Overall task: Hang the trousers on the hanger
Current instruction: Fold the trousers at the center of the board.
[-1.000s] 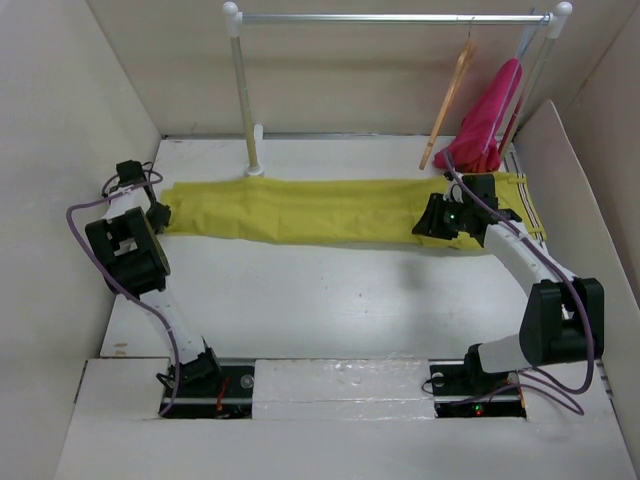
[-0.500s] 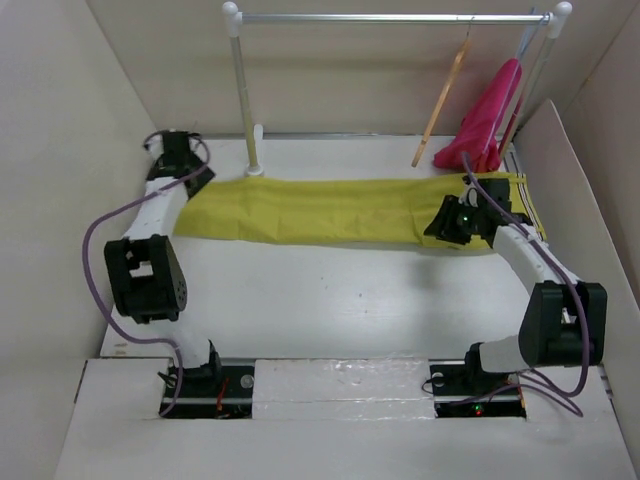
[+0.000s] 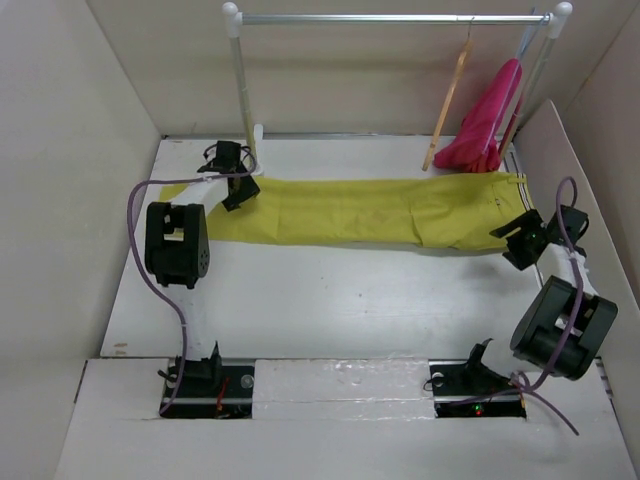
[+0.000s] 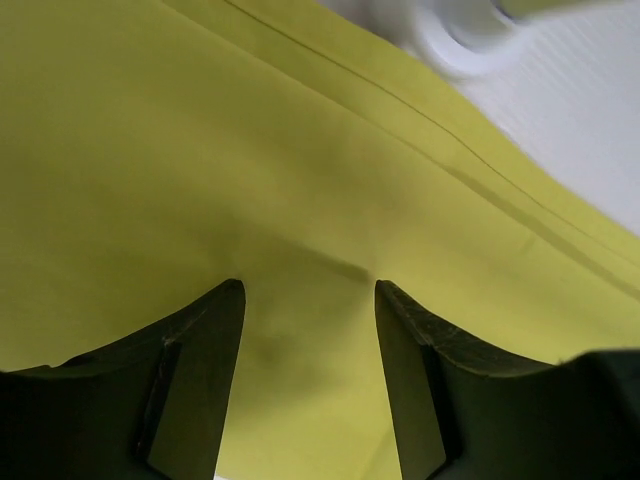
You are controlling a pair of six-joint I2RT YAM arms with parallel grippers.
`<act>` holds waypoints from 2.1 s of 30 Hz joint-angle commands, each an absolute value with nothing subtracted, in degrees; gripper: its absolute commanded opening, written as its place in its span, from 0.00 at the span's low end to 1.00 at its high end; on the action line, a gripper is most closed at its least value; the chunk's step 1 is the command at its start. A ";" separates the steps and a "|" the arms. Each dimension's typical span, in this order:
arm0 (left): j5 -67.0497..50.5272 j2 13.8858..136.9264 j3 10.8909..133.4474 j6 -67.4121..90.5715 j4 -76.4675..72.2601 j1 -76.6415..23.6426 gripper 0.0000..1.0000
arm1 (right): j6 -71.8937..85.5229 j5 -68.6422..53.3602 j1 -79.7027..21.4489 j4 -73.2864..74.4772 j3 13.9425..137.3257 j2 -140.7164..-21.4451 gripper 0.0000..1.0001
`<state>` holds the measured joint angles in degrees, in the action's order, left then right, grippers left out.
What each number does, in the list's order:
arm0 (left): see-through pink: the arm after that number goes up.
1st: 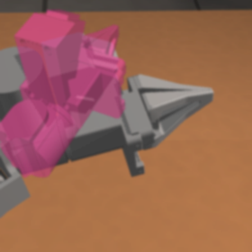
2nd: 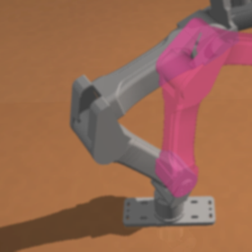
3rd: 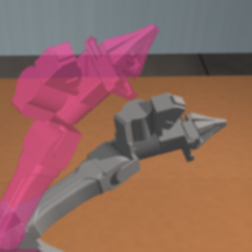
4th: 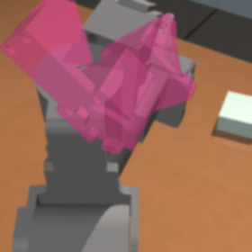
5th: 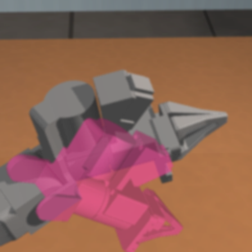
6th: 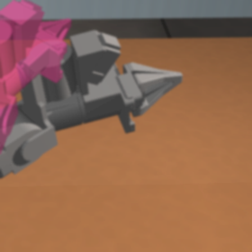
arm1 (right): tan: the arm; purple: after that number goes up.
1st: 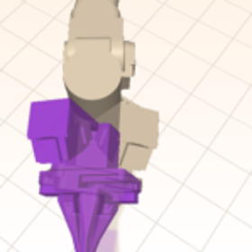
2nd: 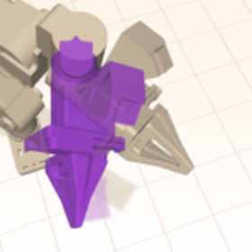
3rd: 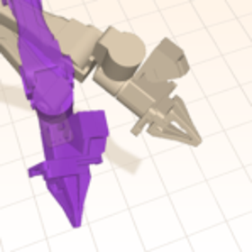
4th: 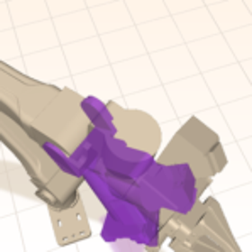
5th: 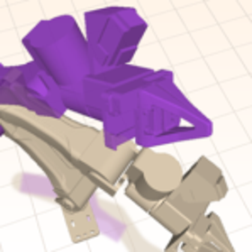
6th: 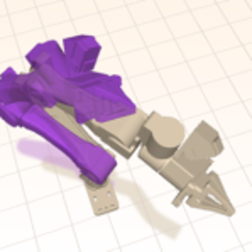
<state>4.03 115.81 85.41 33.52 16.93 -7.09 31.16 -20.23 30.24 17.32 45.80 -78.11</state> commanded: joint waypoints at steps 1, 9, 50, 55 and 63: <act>5.54 118.56 84.91 32.17 18.11 -2.65 0.51 | 34.89 -16.44 32.60 10.64 45.35 -81.10 0.73; 2.64 119.09 80.78 31.55 16.62 5.36 0.50 | 39.29 -16.09 33.05 2.28 48.07 -94.30 0.45; 3.96 96.85 67.42 37.53 16.44 -16.97 0.51 | 32.52 -13.69 52.56 10.83 40.96 -78.03 0.79; -2.17 99.05 59.62 37.88 13.63 -9.51 0.50 | 33.57 -15.82 53.09 5.36 41.30 -83.31 0.79; -2.90 95.45 55.72 36.12 14.41 -5.71 0.49 | 34.09 -20.47 53.61 -5.96 41.84 -93.76 0.75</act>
<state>-3.05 97.23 56.73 37.78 11.03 -5.32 32.86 -16.64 53.19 2.50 41.12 -91.05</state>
